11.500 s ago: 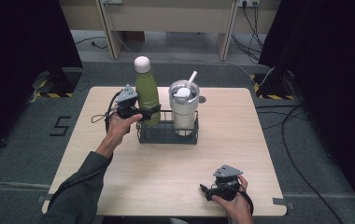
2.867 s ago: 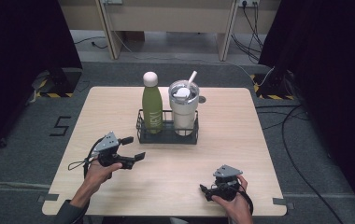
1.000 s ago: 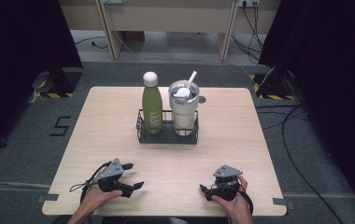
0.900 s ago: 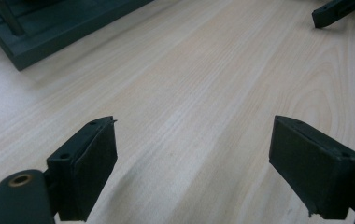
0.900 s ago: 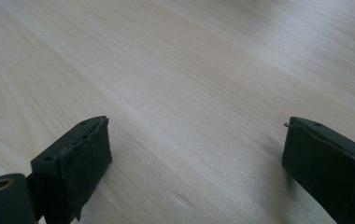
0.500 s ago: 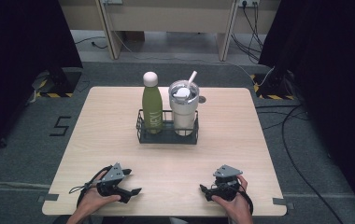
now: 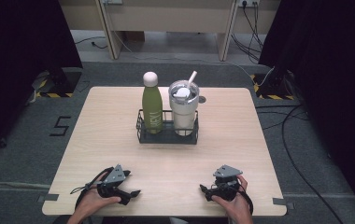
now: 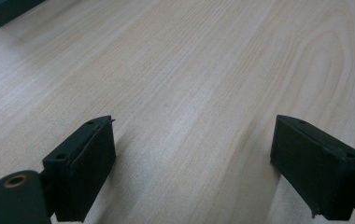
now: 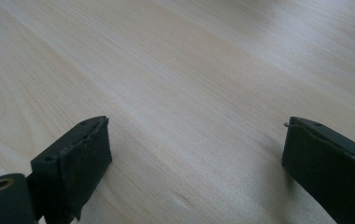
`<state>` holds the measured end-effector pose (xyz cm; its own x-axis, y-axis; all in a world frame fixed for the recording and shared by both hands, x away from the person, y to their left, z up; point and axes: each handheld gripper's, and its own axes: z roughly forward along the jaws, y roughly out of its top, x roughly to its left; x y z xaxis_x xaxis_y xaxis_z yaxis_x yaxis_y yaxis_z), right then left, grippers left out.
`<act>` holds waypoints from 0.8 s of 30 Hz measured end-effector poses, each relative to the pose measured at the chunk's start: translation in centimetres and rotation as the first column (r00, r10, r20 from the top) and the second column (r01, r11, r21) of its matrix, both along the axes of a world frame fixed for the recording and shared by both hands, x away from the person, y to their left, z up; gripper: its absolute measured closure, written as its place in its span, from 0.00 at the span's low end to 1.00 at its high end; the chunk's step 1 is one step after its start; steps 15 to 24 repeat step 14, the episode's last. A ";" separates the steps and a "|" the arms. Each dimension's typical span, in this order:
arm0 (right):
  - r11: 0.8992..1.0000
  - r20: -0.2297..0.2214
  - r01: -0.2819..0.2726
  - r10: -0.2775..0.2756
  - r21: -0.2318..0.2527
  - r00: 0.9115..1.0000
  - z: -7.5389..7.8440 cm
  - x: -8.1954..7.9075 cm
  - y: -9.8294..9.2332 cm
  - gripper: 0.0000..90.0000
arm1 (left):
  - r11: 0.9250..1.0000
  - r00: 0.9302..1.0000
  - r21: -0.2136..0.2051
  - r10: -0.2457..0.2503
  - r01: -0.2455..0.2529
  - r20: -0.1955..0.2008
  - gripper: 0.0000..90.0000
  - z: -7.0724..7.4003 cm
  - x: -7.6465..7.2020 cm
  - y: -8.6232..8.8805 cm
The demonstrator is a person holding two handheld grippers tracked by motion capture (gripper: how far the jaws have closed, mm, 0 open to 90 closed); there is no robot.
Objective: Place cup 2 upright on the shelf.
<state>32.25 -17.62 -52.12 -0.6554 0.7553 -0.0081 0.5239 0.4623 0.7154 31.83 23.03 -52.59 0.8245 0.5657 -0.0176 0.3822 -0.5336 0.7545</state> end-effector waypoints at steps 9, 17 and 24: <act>1.000 0.000 -0.001 0.001 -0.001 1.000 0.0 0.0 0.0 0.09 | 1.000 1.000 0.002 -0.002 0.002 0.000 0.15 0.0 0.0 0.0; 1.000 0.000 -0.001 0.001 -0.001 1.000 0.0 0.0 0.0 0.09 | 1.000 1.000 0.002 -0.004 0.004 0.001 0.15 0.0 -0.1 0.1; 1.000 0.000 -0.001 0.001 -0.001 1.000 0.0 0.0 0.0 0.09 | 1.000 1.000 0.002 -0.004 0.004 0.001 0.15 0.0 -0.1 0.1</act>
